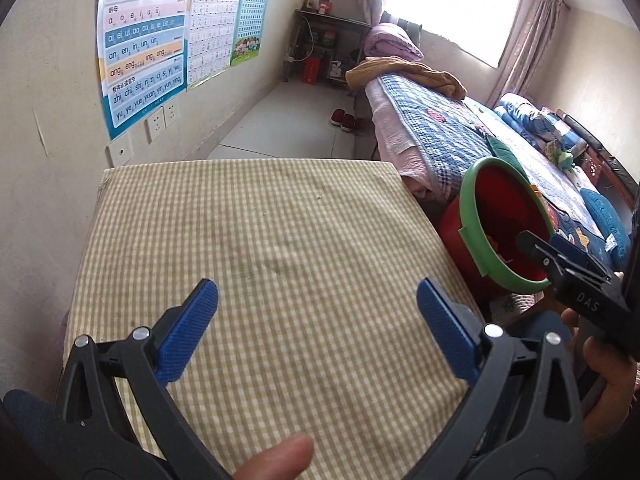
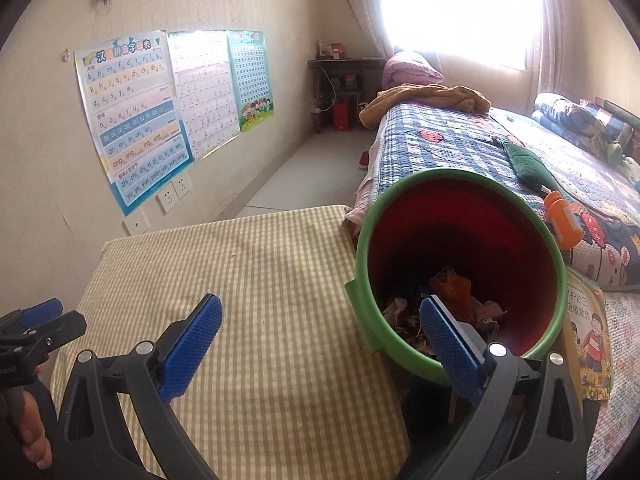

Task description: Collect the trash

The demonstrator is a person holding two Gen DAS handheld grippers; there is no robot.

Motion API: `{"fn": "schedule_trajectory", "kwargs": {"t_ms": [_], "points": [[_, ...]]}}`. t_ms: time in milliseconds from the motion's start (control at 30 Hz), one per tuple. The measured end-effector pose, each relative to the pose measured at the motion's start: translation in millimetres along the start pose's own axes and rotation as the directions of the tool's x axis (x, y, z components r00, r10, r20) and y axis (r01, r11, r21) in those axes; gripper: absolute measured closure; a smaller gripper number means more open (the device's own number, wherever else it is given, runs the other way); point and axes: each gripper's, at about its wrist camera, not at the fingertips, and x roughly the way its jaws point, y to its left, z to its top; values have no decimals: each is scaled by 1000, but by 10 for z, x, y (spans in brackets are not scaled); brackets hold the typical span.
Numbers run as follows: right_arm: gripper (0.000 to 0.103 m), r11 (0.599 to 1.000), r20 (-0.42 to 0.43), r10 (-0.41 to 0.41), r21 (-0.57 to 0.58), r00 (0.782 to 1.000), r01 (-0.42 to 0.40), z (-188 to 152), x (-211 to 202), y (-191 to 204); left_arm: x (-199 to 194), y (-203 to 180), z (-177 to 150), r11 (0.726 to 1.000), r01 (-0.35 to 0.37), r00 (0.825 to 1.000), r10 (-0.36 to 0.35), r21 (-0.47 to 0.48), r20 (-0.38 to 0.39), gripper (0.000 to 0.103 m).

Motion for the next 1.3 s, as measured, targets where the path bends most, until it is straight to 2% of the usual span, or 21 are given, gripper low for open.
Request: {"fn": "schedule_trajectory", "kwargs": {"t_ms": [133,400,533,733,1300], "points": [[7,999,-17,24,-47,1000,-24,-111,-51,165,-129,90,-146,999,-52,998,52,-8,45,6],[7,991,53,29,-135,998,-21,-219,-203,487,-259,161,-409,988,-156,977,152,19,152,5],[7,987,47,15,-162,999,-8,-275,-175,558,-270,235,-429,989,-146,977,147,-22,155,5],[7,987,2,18,-159,1000,-17,-326,-79,567,-260,291,-449,982,-184,972,186,-33,144,5],[7,986,18,19,-168,1000,-16,-342,-112,578,-214,302,-470,979,-199,972,202,-40,119,5]]}}
